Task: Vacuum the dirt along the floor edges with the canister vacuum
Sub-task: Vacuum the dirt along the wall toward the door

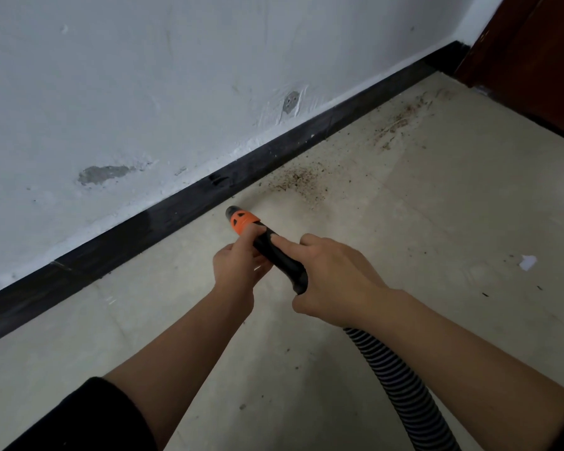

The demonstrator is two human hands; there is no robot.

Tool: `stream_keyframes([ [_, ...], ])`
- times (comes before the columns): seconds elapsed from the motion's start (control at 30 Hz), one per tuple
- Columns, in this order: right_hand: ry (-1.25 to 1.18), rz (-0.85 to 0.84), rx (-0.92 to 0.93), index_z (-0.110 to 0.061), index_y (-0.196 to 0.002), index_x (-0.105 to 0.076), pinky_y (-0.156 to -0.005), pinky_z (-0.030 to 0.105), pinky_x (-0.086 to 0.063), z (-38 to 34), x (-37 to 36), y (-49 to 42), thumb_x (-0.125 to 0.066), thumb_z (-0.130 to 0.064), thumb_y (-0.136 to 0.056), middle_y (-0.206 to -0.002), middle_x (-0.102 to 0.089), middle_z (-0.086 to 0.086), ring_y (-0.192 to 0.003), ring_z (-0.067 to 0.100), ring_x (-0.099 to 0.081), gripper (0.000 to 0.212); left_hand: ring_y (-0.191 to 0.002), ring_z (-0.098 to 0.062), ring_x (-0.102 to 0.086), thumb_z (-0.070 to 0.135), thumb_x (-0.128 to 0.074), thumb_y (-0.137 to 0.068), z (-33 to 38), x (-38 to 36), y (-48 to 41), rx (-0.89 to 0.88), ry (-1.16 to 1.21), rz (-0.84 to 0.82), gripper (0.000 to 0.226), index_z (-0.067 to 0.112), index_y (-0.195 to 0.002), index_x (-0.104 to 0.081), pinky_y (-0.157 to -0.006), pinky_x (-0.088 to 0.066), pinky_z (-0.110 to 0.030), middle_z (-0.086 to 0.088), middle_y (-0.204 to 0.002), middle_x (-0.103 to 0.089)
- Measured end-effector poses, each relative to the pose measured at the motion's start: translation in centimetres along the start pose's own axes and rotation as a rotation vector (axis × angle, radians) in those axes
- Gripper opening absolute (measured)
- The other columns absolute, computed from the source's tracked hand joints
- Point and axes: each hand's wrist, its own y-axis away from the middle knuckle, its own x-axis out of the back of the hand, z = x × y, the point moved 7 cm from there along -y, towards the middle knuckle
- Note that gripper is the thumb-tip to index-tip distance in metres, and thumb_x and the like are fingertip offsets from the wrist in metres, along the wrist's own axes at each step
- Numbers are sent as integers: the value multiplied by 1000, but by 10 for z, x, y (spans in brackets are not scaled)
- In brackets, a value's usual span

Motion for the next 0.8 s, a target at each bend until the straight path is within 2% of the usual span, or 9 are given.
stream_keyframes([
  [0.17,36,0,50,-37,-151,-13,-64,25,-37,-14,-4,0,-64,-29,-81,-91,-39,-6,-81,14,-42,87,-90,-26,-69,21,-68,-84,-3,16,5,-14,50,61,19,6,-93,-61,-72,-56,-31,-16,-96,-70],
  [0.4,18,2,69,-35,-152,-13,-68,26,-39,-24,-8,-2,-64,-29,-83,-94,-38,-6,-85,15,-43,86,-82,-22,-66,19,-67,-83,1,26,7,-31,93,127,14,8,-88,-61,-68,-54,-29,-12,-88,-68],
  [0.8,-26,38,-81,-35,-153,-10,-72,28,-44,0,-11,-11,-66,-30,-82,-96,-35,-7,-89,15,-44,90,-86,-23,-68,19,-69,-83,10,-4,-8,-33,20,19,12,9,-85,-62,-71,-55,-30,-14,-93,-70],
])
